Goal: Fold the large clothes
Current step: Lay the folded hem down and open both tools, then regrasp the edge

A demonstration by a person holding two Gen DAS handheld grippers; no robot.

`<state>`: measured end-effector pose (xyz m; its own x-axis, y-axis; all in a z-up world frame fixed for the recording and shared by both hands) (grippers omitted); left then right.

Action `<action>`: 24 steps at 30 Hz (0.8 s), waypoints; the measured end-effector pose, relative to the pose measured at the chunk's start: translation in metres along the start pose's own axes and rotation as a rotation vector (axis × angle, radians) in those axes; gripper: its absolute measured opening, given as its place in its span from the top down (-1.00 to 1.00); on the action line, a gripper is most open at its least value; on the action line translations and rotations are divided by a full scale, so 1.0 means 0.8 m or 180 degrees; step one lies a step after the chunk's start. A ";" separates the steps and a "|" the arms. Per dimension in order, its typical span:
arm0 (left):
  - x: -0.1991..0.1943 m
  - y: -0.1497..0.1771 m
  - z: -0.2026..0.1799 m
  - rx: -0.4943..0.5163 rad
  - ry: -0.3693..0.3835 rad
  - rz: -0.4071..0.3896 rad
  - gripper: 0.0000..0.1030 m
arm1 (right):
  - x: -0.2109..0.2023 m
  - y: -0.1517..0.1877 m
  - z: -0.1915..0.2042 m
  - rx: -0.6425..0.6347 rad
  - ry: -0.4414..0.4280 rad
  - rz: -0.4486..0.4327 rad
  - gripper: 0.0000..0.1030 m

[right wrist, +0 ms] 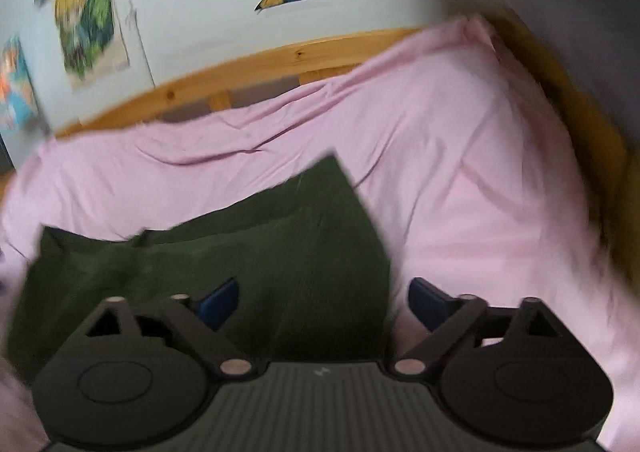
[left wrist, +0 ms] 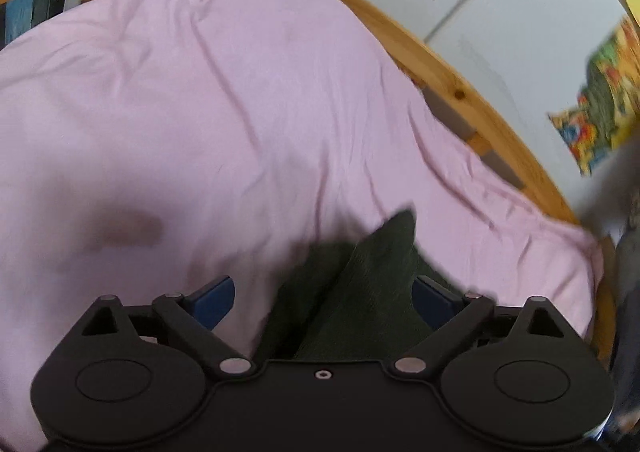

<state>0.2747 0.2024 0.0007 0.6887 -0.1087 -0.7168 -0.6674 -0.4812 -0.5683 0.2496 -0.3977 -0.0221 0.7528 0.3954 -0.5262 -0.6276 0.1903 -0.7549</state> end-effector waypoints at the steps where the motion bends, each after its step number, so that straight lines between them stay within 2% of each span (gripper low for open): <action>1: -0.004 0.011 0.003 0.0085 0.0029 0.0018 -0.86 | -0.006 0.010 0.001 0.0087 -0.0031 -0.0019 -0.92; 5: -0.003 0.055 0.003 0.0399 0.0089 0.0174 -0.86 | -0.021 0.050 0.006 0.0260 0.0004 0.0028 -0.92; 6: 0.002 0.062 0.001 0.0431 0.0063 0.0234 -0.80 | -0.023 0.058 0.007 0.0284 0.0051 0.0032 -0.86; 7: 0.006 0.069 0.000 0.0428 0.0047 0.0279 -0.65 | -0.026 0.062 0.007 0.0326 0.0087 0.0006 -0.78; 8: 0.010 0.074 0.000 0.0407 0.0069 0.0317 -0.56 | -0.030 0.067 0.007 0.0400 0.0119 -0.0049 -0.55; 9: 0.013 0.079 0.001 0.0394 0.0102 0.0333 -0.28 | -0.033 0.071 0.006 0.0487 0.0157 -0.0109 -0.35; 10: 0.014 0.082 -0.001 0.0392 0.0083 0.0317 0.14 | -0.036 0.075 0.005 0.0548 0.0178 -0.0164 -0.28; 11: 0.015 0.084 -0.003 0.0404 0.0040 0.0290 0.38 | -0.038 0.079 0.004 0.0583 0.0168 -0.0209 -0.07; 12: 0.014 0.087 -0.003 0.0399 0.0020 0.0253 0.65 | -0.040 0.082 0.003 0.0593 0.0169 -0.0241 0.29; 13: 0.007 0.090 -0.001 0.0364 0.0054 0.0187 0.75 | -0.042 0.084 0.004 0.0577 0.0161 -0.0263 0.51; 14: -0.001 0.092 0.001 0.0315 0.0097 0.0117 0.79 | -0.046 0.084 0.006 0.0548 0.0138 -0.0297 0.83; 15: -0.011 0.092 0.001 0.0260 0.0133 0.0065 0.83 | -0.052 0.082 0.008 0.0538 0.0117 -0.0327 0.87; 17: -0.033 0.094 0.007 0.0101 0.0215 0.0012 0.85 | -0.070 0.077 0.011 0.0556 0.0023 -0.0367 0.90; 19: -0.043 0.101 0.016 0.0025 0.0197 0.0064 0.85 | -0.085 0.072 0.011 0.0594 -0.0014 -0.0331 0.90; 21: -0.036 0.108 0.026 0.0038 0.0091 0.0212 0.85 | -0.088 0.073 0.005 0.0683 -0.0012 -0.0225 0.91; 24: -0.017 0.110 0.030 0.0083 0.0003 0.0369 0.77 | -0.074 0.082 -0.003 0.0572 0.0053 -0.0015 0.89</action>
<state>0.1996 0.1824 -0.0490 0.6069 -0.1631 -0.7779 -0.7497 -0.4425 -0.4921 0.1638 -0.4106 -0.0415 0.7580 0.3794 -0.5305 -0.6484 0.3503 -0.6759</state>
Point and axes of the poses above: each gripper's, at about its wrist camera, not at the fingertips, and x roughly the way its jaws point, z to its left, y to its underside, the point moved 1 cm from there along x, roughly the way its jaws point, and after that the axes turned 9 degrees about -y, right-handed, at the moved point
